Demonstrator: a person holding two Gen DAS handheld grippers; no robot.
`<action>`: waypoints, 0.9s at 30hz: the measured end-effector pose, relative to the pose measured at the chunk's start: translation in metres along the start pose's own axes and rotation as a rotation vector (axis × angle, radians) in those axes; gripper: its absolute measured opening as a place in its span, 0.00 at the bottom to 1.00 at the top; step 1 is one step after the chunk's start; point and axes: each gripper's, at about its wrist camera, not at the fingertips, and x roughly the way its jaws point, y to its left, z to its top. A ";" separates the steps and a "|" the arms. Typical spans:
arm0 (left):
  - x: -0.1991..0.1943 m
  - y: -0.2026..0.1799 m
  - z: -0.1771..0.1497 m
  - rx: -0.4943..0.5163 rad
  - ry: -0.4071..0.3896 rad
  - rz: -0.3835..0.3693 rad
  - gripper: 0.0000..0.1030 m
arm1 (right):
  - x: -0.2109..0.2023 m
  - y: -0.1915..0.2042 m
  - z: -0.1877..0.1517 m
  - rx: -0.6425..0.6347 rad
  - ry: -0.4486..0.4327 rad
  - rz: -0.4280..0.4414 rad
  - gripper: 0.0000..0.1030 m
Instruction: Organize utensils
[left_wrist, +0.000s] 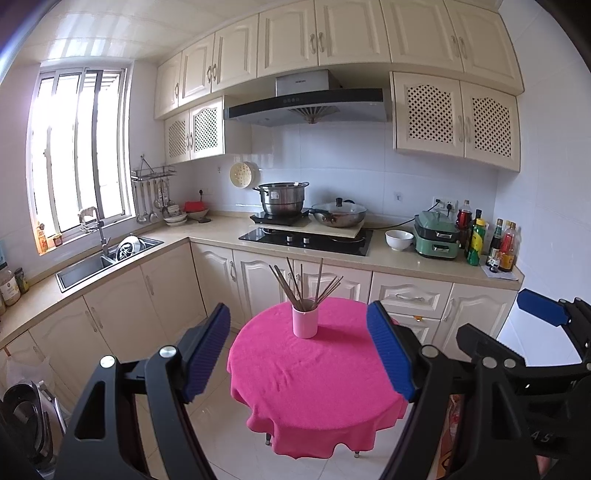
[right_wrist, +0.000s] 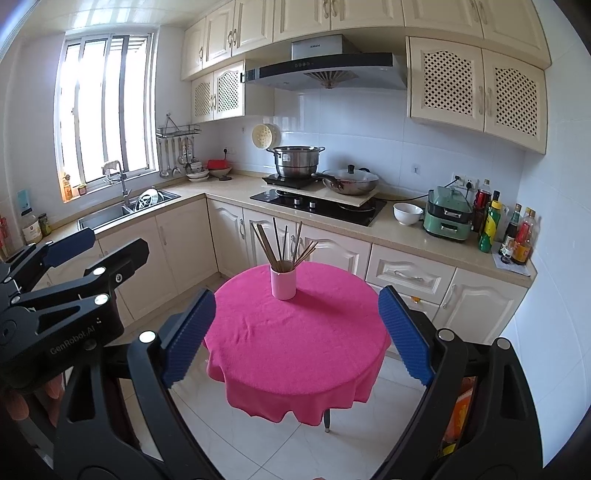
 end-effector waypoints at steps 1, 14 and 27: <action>0.002 0.001 0.000 0.000 0.002 -0.002 0.73 | 0.001 0.001 0.000 0.001 0.001 -0.001 0.86; 0.025 0.017 0.005 0.009 0.010 -0.017 0.73 | 0.024 0.012 0.005 0.011 0.013 -0.016 0.86; 0.062 0.031 0.012 0.011 0.032 -0.018 0.73 | 0.060 0.021 0.016 0.010 0.032 -0.020 0.86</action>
